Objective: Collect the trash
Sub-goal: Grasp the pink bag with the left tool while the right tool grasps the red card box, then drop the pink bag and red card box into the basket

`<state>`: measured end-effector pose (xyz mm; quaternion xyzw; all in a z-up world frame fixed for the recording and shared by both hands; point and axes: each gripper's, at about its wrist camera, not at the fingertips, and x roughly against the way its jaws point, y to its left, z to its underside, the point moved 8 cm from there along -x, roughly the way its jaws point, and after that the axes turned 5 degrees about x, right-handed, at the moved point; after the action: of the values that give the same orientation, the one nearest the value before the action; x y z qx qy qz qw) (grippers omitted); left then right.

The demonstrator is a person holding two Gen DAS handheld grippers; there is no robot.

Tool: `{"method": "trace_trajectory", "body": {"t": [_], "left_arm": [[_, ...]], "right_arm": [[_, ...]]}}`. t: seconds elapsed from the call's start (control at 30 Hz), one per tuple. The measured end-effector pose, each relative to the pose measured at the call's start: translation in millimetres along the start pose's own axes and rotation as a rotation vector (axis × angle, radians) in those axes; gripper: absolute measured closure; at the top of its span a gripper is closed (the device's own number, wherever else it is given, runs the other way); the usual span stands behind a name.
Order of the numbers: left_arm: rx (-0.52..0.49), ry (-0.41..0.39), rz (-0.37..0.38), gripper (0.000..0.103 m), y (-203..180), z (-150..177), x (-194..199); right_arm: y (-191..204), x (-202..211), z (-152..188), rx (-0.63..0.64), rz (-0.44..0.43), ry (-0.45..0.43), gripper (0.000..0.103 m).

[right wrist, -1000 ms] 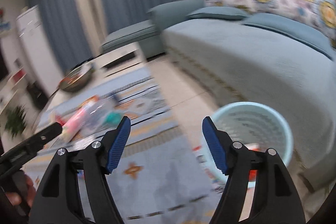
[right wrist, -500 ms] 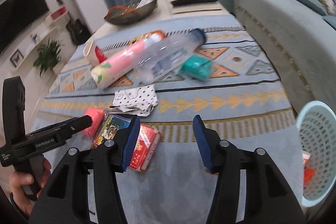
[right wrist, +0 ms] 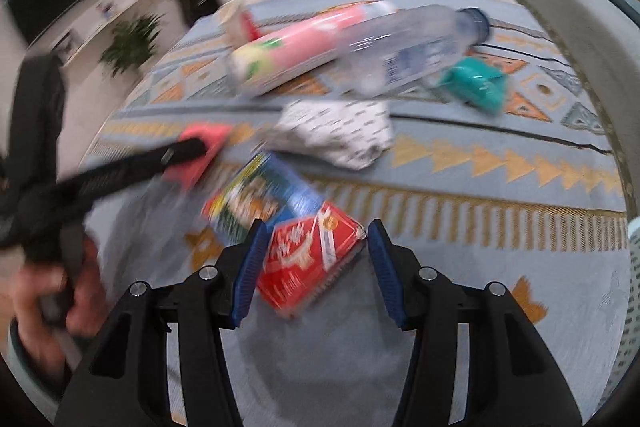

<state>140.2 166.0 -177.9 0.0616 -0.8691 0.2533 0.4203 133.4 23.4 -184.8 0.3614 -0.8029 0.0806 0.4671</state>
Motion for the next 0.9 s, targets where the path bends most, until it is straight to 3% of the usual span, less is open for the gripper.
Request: {"method": "trace_trajectory", "body": {"t": [0.07, 0.13, 0.2, 0.43, 0.57, 0.73, 0.9], "left_arm": [[0.008, -0.003, 0.011, 0.067, 0.6, -0.8, 1.1], [0.015, -0.015, 0.009, 0.067, 2.3, -2.9, 3.0], [0.030, -0.024, 0.011, 0.067, 6.5, -4.9, 5.0], [0.060, -0.040, 0.026, 0.067, 16.1, -9.6, 6.2], [0.058, -0.052, 0.031, 0.067, 14.1, -10.4, 8.7], [0.026, -0.094, 0.077, 0.067, -5.7, -16.4, 25.9], [-0.063, -0.145, 0.172, 0.067, -55.6, -22.1, 56.1]], "right_arm": [[17.7, 5.1, 3.5, 0.064, -0.002, -0.004, 0.036], [24.6, 6.8, 1.2, 0.105, 0.052, -0.016, 0.025], [25.5, 3.5, -5.4, 0.124, 0.106, -0.024, 0.022], [29.3, -24.2, -10.5, 0.169, 0.149, 0.011, 0.022], [29.9, -26.4, -7.5, 0.183, 0.179, 0.009, 0.036], [16.0, 9.3, -15.6, 0.130, 0.200, -0.091, 0.040], [-17.1, 76.5, -24.2, 0.007, 0.250, -0.239, 0.041]]}}
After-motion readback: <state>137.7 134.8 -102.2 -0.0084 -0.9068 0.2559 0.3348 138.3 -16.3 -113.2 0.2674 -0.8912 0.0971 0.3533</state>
